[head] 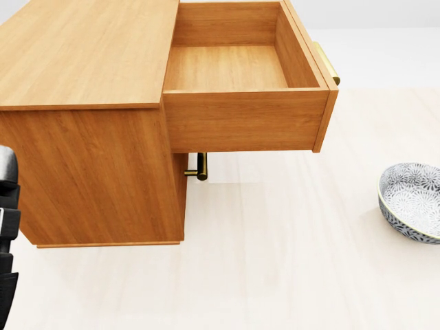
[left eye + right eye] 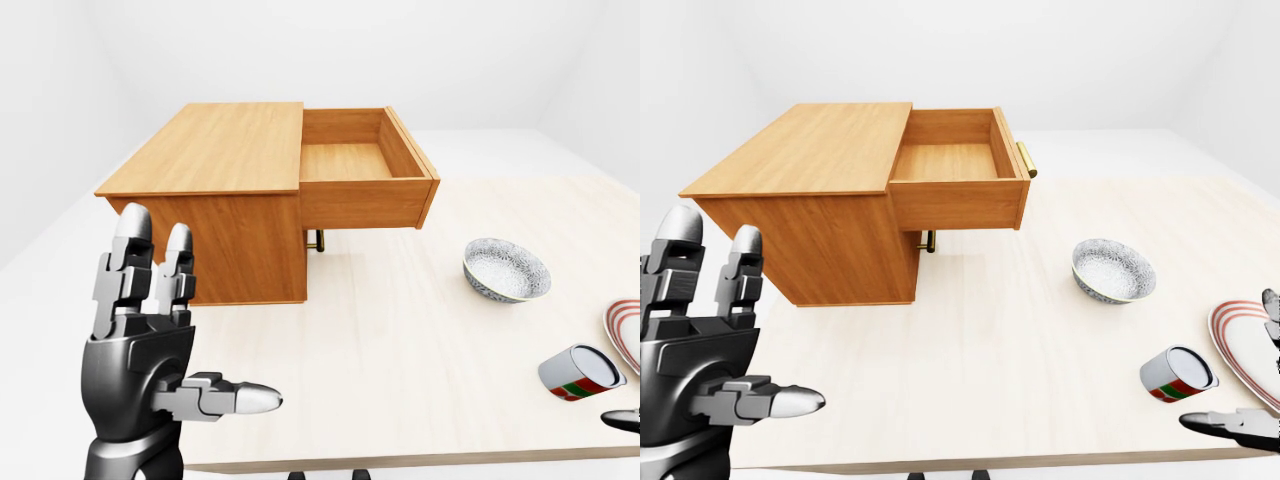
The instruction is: Put the ketchup in the top drawer of the cabinet.
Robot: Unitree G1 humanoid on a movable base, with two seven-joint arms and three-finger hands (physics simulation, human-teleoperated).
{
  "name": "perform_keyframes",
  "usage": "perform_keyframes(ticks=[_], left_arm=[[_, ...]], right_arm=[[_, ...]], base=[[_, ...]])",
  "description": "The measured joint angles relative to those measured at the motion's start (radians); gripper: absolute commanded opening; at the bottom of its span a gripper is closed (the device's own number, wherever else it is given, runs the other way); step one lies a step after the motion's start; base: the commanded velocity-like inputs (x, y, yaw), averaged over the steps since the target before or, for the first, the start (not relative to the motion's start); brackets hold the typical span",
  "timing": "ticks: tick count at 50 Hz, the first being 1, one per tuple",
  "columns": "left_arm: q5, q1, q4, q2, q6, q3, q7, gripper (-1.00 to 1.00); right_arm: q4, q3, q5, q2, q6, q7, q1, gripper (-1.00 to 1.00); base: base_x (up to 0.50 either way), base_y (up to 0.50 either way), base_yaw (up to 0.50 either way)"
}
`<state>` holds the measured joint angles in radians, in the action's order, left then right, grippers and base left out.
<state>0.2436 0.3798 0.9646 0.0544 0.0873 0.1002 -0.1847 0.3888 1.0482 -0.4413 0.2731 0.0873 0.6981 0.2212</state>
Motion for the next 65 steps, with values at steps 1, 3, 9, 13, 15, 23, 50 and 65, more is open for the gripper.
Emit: perform_keyframes(ticks=[1, 3, 9, 13, 15, 23, 50, 65], left_arm=[[0.000, 0.000, 0.000, 0.000, 0.000, 0.000, 0.000, 1.00], [-0.001, 0.001, -0.001, 0.000, 0.000, -0.001, 0.000, 1.00], [-0.004, 0.003, -0.007, -0.001, 0.000, -0.005, 0.000, 1.00], [-0.005, 0.003, -0.011, -0.002, 0.000, -0.006, 0.000, 1.00], [-0.007, 0.004, -0.013, -0.002, 0.000, -0.007, 0.000, 1.00], [-0.014, 0.006, -0.023, -0.005, 0.000, -0.016, 0.002, 1.00], [-0.021, 0.017, -0.028, -0.010, -0.005, -0.029, 0.006, 1.00], [-0.026, 0.022, -0.031, -0.012, -0.011, -0.035, 0.009, 1.00]], right_arm=[[-0.009, -0.004, -0.002, 0.004, 0.000, 0.000, -0.001, 1.00], [-0.026, -0.012, -0.007, 0.012, 0.000, 0.000, -0.005, 1.00], [-0.078, -0.032, -0.016, 0.039, 0.000, 0.000, -0.016, 1.00], [-0.118, -0.046, -0.018, 0.055, 0.000, 0.000, -0.023, 1.00], [-0.139, -0.054, -0.018, 0.062, 0.000, 0.000, -0.026, 1.00], [-0.233, -0.087, -0.010, 0.093, 0.000, 0.000, -0.037, 1.00], [-0.477, -0.137, 0.038, 0.166, 0.000, 0.000, -0.036, 1.00], [-0.582, -0.163, 0.057, 0.210, 0.000, 0.000, -0.043, 1.00]], base=[[0.00, 0.00, 0.00], [0.00, 0.00, 0.00], [0.00, 0.00, 0.00], [0.00, 0.00, 0.00], [0.00, 0.00, 0.00], [0.00, 0.00, 0.00], [0.00, 0.00, 0.00], [0.00, 0.00, 0.00]])
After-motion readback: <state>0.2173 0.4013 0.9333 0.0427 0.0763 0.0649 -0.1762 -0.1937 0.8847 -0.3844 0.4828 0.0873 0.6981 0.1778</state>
